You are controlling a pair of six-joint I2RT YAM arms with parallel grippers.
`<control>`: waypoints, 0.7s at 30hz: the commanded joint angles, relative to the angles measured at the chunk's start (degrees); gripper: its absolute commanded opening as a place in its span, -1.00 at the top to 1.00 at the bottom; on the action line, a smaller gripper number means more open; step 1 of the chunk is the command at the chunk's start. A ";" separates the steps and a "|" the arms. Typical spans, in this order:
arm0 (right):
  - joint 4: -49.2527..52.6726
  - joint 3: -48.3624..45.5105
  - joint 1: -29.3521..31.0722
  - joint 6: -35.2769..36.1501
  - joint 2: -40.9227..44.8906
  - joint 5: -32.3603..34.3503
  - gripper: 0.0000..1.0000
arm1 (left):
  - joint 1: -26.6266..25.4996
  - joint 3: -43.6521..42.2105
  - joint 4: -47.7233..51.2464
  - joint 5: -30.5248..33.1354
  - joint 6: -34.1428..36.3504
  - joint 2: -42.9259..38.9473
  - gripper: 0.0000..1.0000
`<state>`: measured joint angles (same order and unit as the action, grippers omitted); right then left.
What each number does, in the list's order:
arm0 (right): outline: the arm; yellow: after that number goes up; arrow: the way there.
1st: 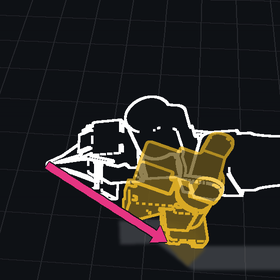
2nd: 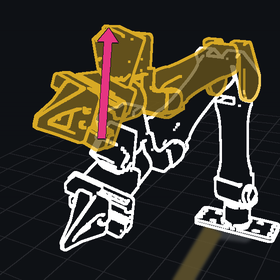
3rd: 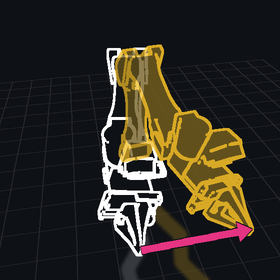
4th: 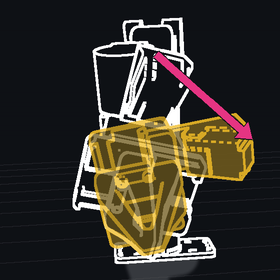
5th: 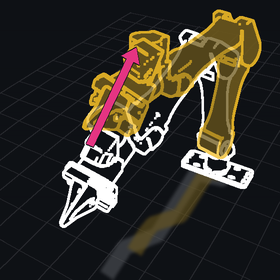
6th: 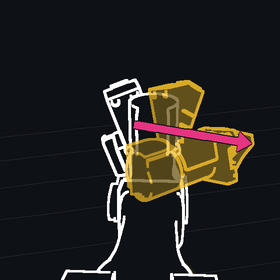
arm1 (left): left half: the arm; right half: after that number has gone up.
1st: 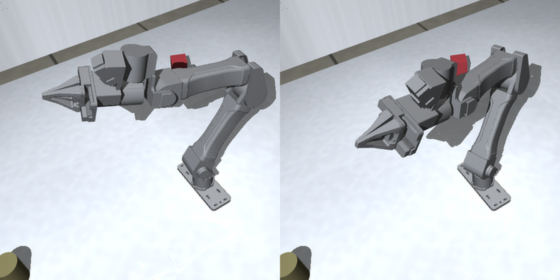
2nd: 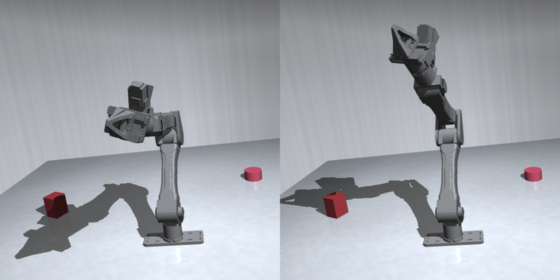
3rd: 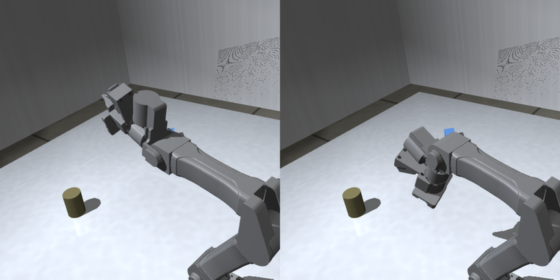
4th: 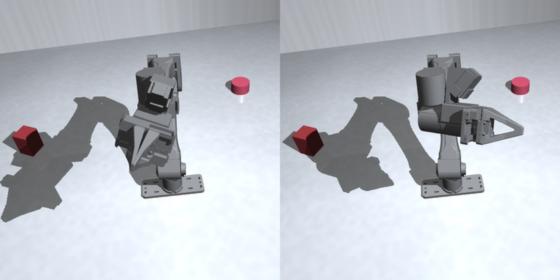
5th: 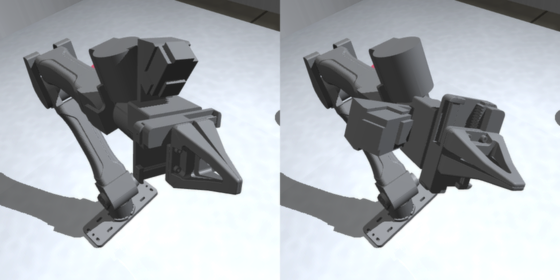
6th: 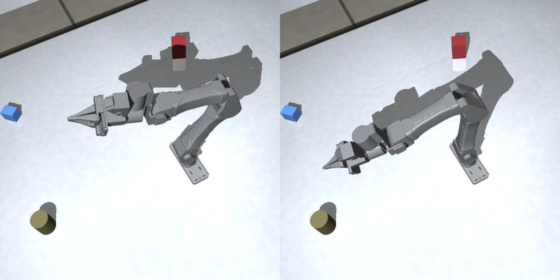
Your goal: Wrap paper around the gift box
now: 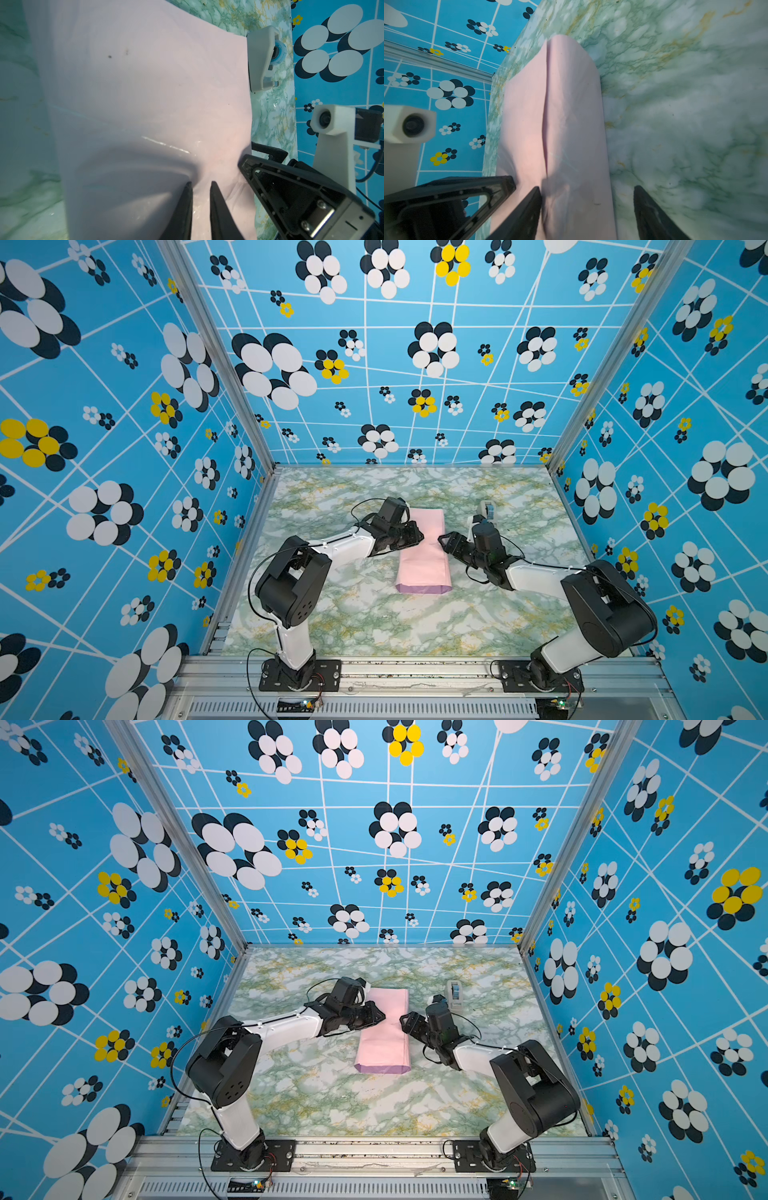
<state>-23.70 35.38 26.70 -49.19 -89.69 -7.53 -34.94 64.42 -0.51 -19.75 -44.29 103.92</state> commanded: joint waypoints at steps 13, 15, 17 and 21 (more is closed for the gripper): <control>17.81 6.57 -0.20 4.56 3.06 -1.44 -0.50 | 0.22 -2.20 4.21 1.71 0.88 2.43 0.60; 21.15 8.40 -0.22 5.82 2.64 -1.44 -0.51 | 0.22 -2.11 4.21 1.64 0.96 2.43 0.61; 22.87 9.18 -0.21 6.44 2.42 -1.61 -0.52 | 0.22 -2.15 4.21 1.64 0.96 2.43 0.61; 25.77 11.04 -0.25 8.06 2.83 -1.26 -0.53 | 0.22 -2.18 4.16 1.64 0.96 2.43 0.61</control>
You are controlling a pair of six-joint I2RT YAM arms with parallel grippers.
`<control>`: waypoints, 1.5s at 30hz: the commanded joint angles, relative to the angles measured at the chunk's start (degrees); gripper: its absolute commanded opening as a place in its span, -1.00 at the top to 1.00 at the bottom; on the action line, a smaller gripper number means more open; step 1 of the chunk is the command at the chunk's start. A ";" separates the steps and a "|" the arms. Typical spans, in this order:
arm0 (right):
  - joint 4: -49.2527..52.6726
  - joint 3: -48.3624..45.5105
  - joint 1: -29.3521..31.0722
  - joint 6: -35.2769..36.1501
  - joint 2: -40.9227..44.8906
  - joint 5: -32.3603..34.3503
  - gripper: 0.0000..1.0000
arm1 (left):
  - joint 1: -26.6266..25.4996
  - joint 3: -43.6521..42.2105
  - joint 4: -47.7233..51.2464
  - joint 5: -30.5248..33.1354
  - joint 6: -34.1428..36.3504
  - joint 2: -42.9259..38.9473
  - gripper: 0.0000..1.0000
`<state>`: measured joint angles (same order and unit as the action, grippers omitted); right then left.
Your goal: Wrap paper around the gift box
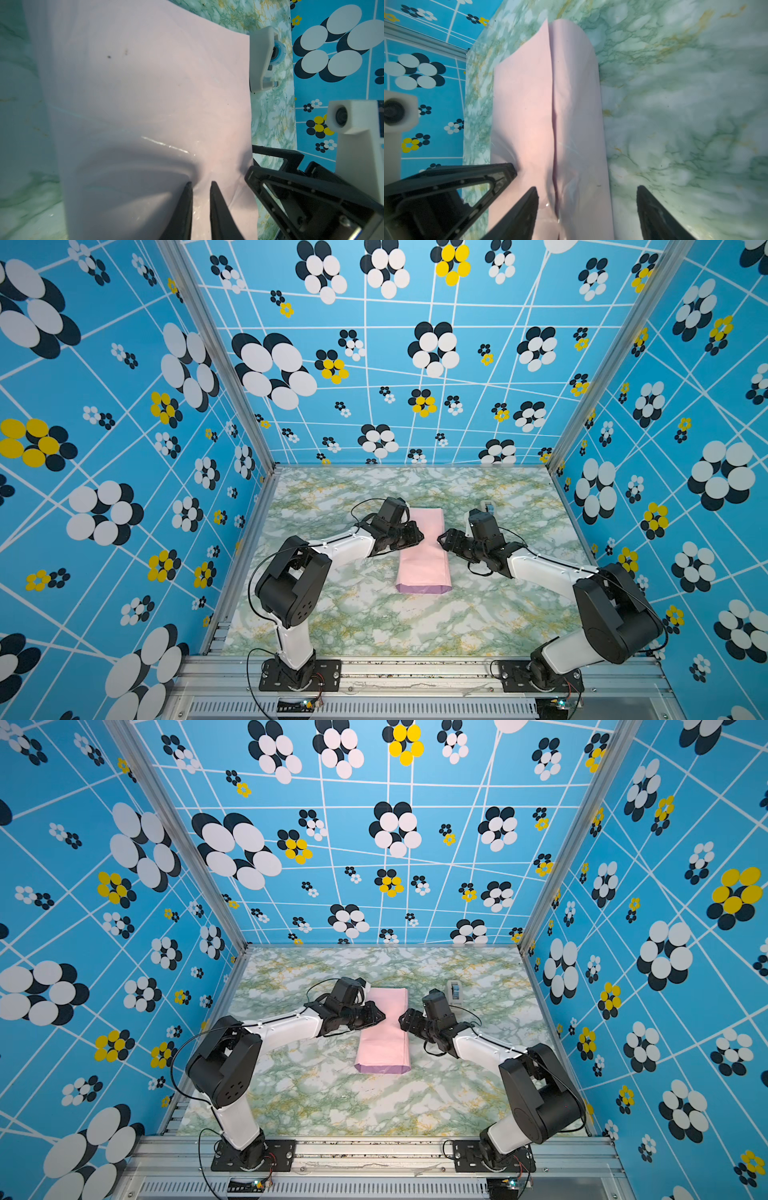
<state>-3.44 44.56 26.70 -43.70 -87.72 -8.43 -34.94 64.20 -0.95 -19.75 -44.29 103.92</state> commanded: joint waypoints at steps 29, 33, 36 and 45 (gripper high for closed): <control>26.30 19.44 -2.71 23.49 -7.01 -14.55 0.00 | 0.19 -1.75 4.91 1.64 1.09 2.43 0.61; 25.55 20.80 -2.70 23.40 -9.42 -15.40 0.04 | 0.23 -1.63 4.95 1.64 1.13 2.43 0.61; 26.18 21.36 -2.70 22.93 -10.99 -14.66 0.25 | 0.29 -1.77 4.99 1.78 1.15 2.43 0.61; 28.75 21.52 -2.87 22.08 -12.97 -12.58 0.71 | 0.31 -1.82 5.27 1.91 1.31 2.43 0.60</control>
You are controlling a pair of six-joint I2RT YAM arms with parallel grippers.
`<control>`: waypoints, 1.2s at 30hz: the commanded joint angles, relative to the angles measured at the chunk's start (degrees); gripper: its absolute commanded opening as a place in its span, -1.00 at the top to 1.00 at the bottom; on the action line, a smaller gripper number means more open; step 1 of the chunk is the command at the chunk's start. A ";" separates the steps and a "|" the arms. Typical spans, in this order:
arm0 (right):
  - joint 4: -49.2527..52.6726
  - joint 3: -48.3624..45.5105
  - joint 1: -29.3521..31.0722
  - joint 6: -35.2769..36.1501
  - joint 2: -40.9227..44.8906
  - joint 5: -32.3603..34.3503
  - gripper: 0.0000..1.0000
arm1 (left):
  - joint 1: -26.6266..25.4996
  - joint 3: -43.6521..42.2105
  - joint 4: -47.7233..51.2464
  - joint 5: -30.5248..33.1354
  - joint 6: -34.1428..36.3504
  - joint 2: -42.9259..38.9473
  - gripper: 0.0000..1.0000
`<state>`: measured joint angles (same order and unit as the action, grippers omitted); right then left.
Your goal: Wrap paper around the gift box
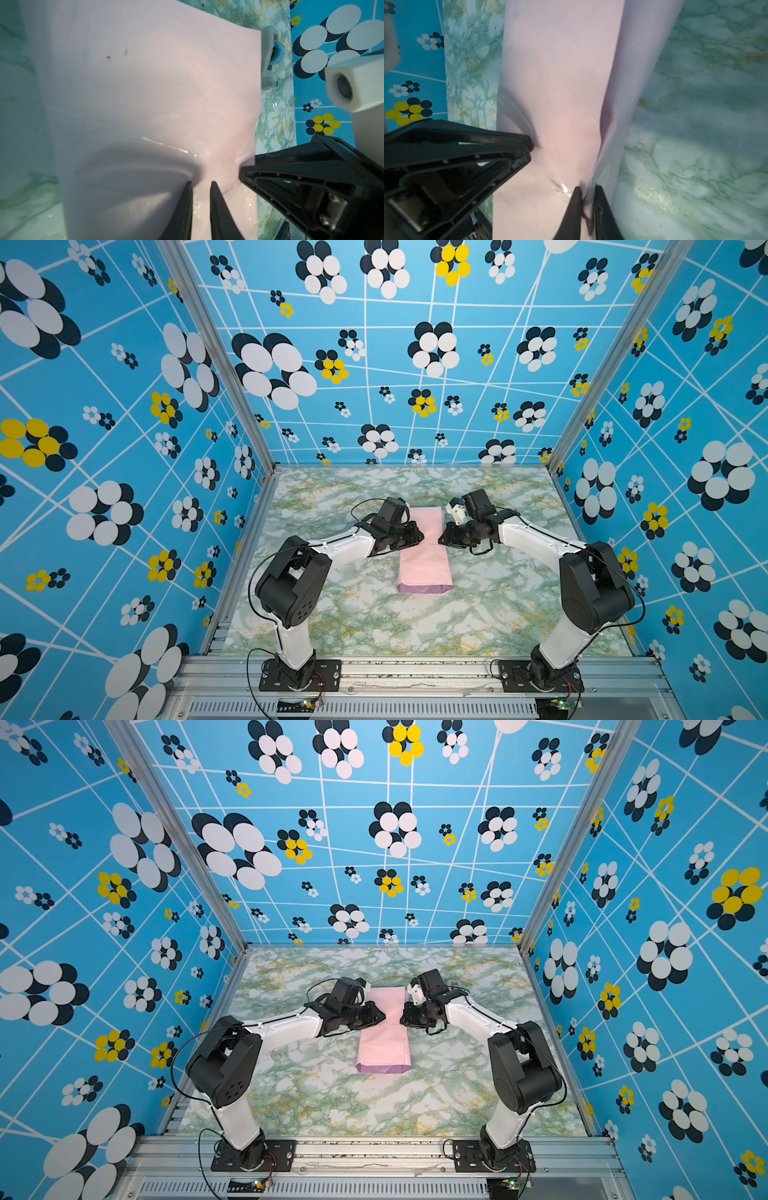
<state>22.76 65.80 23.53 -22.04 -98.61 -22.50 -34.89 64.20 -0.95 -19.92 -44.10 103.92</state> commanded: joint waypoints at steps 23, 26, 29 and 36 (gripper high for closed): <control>2.74 0.63 -2.04 -1.93 -4.67 -2.10 0.55 | 0.35 -1.41 5.43 2.18 1.20 2.43 0.61; 3.38 1.77 -2.05 -1.74 -2.73 -2.27 0.09 | 0.35 -1.21 5.78 2.27 1.25 2.43 0.61; 5.24 3.79 -2.12 -1.06 -1.78 -2.36 -0.16 | 0.35 -1.32 5.70 2.43 1.22 2.43 0.61; 8.37 6.16 -1.74 0.72 -5.12 -3.46 -0.20 | 0.27 -1.10 5.87 2.47 1.29 2.36 0.61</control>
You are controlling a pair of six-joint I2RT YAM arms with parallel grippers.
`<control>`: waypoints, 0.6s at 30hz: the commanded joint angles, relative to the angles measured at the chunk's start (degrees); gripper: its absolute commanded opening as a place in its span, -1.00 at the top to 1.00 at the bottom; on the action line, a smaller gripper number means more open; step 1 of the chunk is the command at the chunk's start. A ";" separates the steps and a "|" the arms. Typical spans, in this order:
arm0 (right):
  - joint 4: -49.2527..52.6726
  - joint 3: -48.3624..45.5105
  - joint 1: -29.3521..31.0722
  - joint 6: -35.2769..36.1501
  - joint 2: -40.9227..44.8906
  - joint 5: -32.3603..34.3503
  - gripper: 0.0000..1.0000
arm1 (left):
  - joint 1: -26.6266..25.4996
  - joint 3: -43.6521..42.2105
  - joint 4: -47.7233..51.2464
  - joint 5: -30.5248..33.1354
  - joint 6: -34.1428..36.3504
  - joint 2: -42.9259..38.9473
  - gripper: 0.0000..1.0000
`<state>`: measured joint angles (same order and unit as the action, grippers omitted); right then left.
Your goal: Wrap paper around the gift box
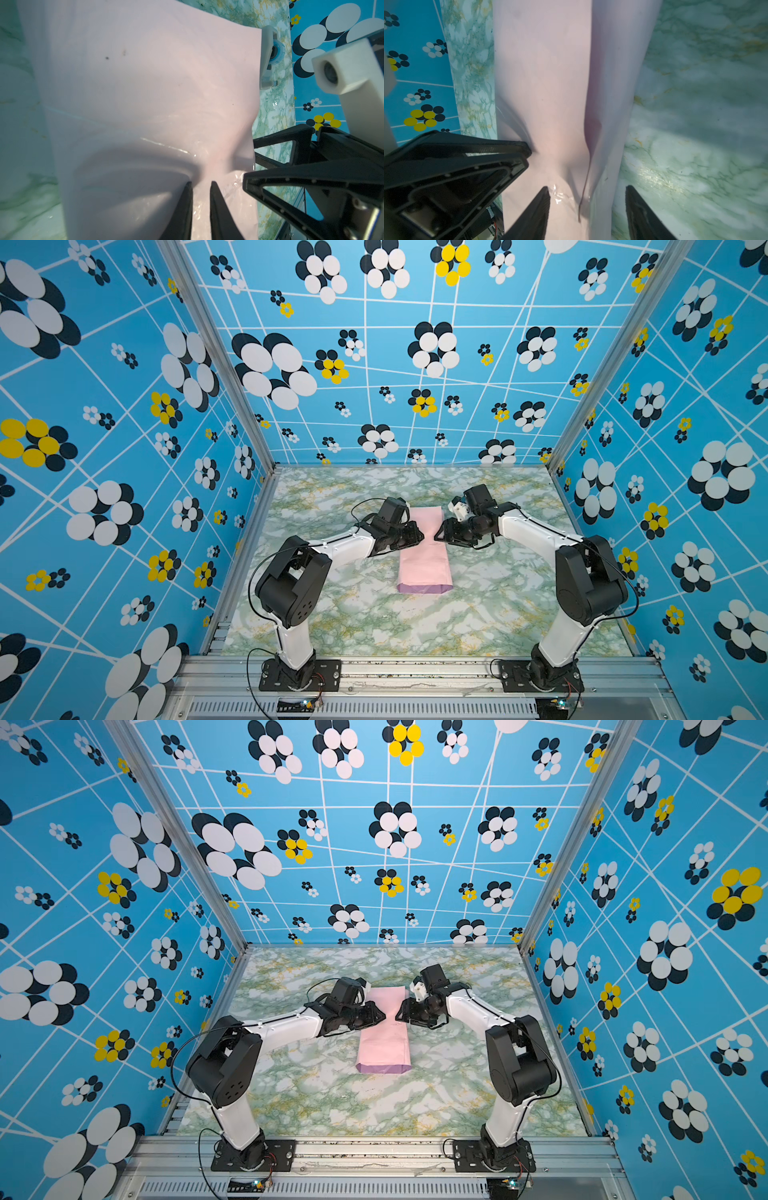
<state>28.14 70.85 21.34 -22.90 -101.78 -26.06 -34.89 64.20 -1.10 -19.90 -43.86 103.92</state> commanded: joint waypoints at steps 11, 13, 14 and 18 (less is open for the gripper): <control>3.87 0.79 0.54 1.35 -3.43 1.53 0.50 | 0.27 -0.79 6.22 2.41 1.14 2.38 0.60; 3.92 0.95 0.54 1.16 -2.31 1.32 0.31 | 0.35 -0.16 6.27 1.98 1.09 2.43 0.59; 3.95 1.04 0.54 1.02 -1.39 1.59 0.13 | 0.35 0.41 6.54 1.98 1.01 1.05 0.58; 3.99 1.51 -0.20 0.67 3.22 2.07 -0.19 | 0.53 4.82 9.53 1.10 1.96 -1.84 0.24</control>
<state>30.24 72.01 21.58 -22.11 -103.24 -25.50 -34.89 66.57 1.83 -20.03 -43.13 103.81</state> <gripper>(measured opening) 0.581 0.355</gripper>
